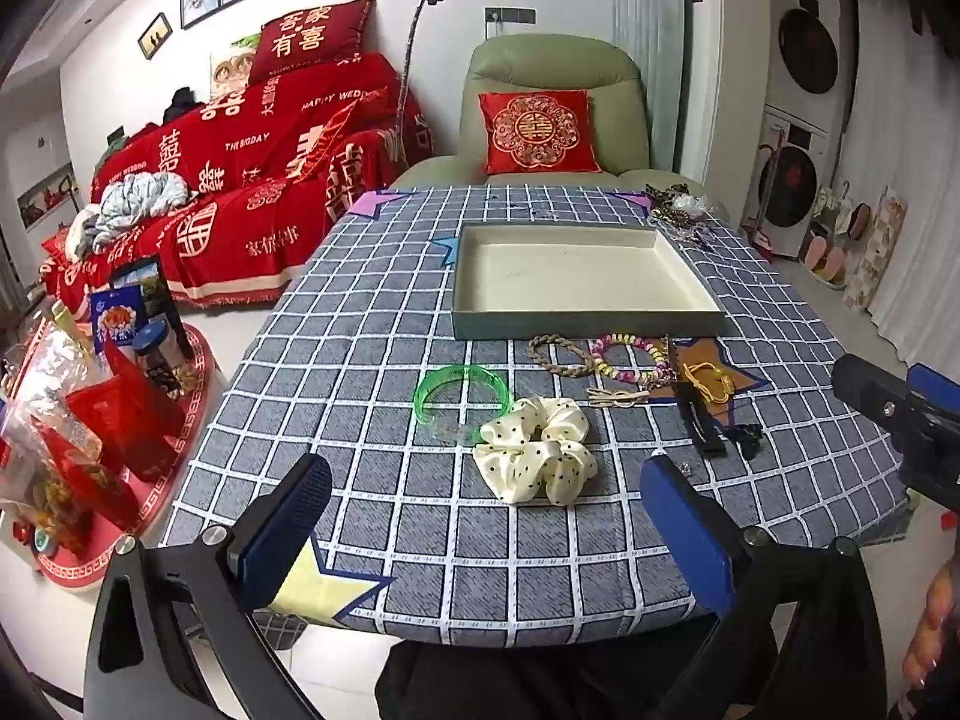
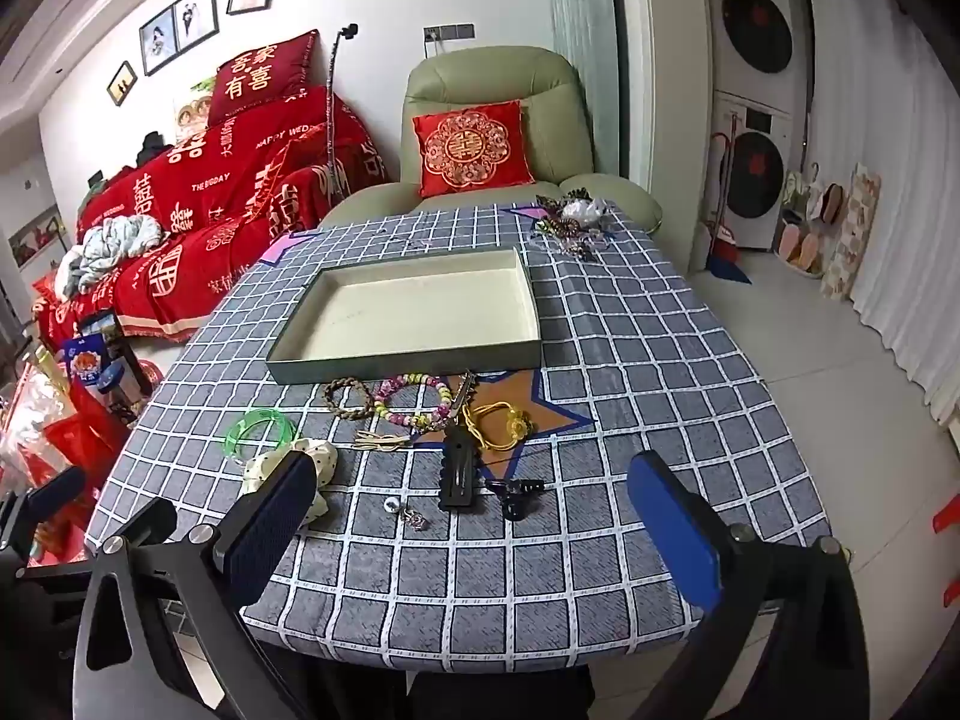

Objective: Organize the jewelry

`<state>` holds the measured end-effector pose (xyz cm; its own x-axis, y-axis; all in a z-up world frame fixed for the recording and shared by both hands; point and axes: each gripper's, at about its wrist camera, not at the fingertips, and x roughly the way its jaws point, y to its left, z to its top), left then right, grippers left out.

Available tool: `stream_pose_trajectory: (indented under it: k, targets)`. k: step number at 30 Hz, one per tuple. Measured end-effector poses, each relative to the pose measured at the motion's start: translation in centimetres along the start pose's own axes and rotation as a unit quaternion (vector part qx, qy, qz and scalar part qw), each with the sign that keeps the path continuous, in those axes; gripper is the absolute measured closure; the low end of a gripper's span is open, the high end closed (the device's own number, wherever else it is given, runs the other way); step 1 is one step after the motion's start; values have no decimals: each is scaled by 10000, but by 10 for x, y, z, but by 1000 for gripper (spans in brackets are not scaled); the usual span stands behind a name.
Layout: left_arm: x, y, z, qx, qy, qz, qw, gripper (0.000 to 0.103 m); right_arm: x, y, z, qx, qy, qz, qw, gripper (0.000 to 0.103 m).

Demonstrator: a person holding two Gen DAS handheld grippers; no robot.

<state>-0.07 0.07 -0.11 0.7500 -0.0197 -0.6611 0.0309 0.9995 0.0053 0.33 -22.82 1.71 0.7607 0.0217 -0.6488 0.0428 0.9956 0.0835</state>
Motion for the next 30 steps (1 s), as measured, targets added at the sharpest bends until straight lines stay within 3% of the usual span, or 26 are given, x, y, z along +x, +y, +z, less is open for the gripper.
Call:
stream_pose_trajectory:
  k: [7,30]
  targets:
    - [-5,10,-2,-116,93,61,9999,0,-7,2,0,-95,-168,-29,9998,0]
    - [-7,7,0,-61,29,275,9996,0,-7,-1,3,-81,-77,-55,9999,0]
